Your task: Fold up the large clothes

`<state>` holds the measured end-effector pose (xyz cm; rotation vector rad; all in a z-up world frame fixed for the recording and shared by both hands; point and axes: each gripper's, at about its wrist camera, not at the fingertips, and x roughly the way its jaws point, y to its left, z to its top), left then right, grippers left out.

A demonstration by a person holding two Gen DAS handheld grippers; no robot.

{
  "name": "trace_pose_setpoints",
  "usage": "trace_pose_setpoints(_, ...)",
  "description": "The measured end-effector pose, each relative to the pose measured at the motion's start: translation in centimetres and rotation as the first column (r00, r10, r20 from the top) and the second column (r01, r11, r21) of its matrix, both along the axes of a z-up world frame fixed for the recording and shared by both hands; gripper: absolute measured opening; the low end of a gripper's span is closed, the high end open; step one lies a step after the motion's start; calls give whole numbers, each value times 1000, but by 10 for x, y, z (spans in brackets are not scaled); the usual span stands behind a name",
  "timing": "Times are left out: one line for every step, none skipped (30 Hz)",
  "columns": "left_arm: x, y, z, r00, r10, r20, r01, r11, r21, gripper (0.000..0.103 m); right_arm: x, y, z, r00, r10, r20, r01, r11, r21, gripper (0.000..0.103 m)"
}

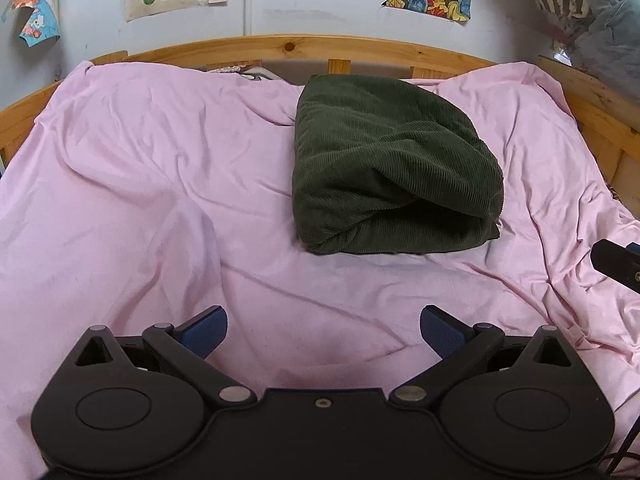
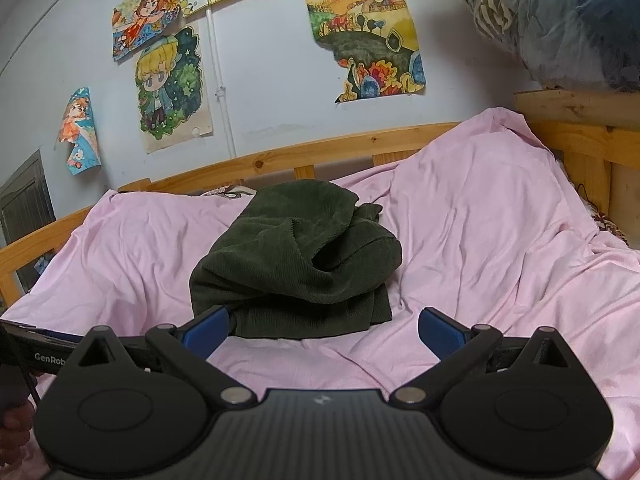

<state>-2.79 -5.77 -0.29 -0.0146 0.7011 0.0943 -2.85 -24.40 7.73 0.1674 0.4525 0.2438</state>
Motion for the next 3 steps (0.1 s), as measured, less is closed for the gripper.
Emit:
trace_pose_setpoints(0, 0, 0, 1000, -1, 0, 1, 1000, 0, 102, 1, -1, 0, 1000, -1, -1, 1, 1000, 1, 103)
trace_pose_setpoints(0, 0, 0, 1000, -1, -1, 1, 1000, -1, 102, 1, 0, 1, 1000, -2, -3, 2, 1000, 2, 103)
trace_pose_setpoints(0, 0, 0, 1000, -2, -2, 2, 1000, -1, 102, 0, 0, 0, 1000, -4, -4, 4, 1000, 3, 103)
